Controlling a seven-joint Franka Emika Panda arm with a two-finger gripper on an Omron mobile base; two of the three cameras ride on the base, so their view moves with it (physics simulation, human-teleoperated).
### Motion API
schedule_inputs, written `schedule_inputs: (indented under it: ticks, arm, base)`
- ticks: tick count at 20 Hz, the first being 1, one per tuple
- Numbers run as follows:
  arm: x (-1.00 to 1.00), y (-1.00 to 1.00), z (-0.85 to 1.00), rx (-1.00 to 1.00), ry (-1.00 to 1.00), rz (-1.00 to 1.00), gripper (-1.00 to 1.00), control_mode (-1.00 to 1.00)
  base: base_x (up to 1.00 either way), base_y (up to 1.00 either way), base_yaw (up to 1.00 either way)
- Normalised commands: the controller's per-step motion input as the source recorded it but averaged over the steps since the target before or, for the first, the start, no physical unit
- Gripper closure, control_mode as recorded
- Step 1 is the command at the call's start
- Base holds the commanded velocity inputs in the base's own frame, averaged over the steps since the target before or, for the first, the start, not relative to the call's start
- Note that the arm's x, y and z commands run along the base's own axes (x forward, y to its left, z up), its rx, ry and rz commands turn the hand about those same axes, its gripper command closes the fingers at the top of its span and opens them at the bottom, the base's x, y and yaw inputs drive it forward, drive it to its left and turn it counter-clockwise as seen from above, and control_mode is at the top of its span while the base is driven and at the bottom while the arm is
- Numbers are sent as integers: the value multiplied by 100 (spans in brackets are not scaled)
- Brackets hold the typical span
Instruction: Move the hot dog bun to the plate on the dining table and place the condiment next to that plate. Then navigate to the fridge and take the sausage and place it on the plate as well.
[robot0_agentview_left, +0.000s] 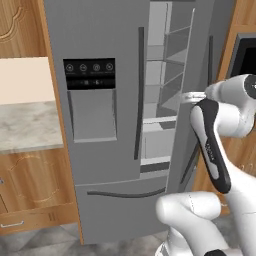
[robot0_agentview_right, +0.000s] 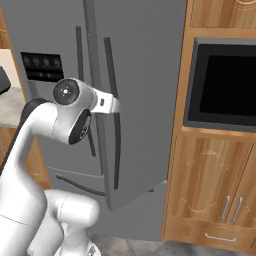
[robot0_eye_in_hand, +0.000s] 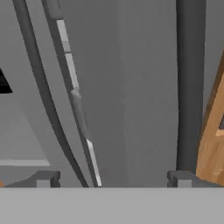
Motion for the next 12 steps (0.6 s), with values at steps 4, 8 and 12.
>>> schedule_inputs:
  ticks: [4, 8, 12]
  arm:
    - [-11, 93, 38, -29, 25, 12, -100, -100]
    - [13, 95, 9, -40, 35, 22, -100, -100]
    - [40, 63, 0, -37, 33, 15, -100, -100]
  base:
    - [0, 0, 0]
    - [0, 0, 0]
    - [0, 0, 0]
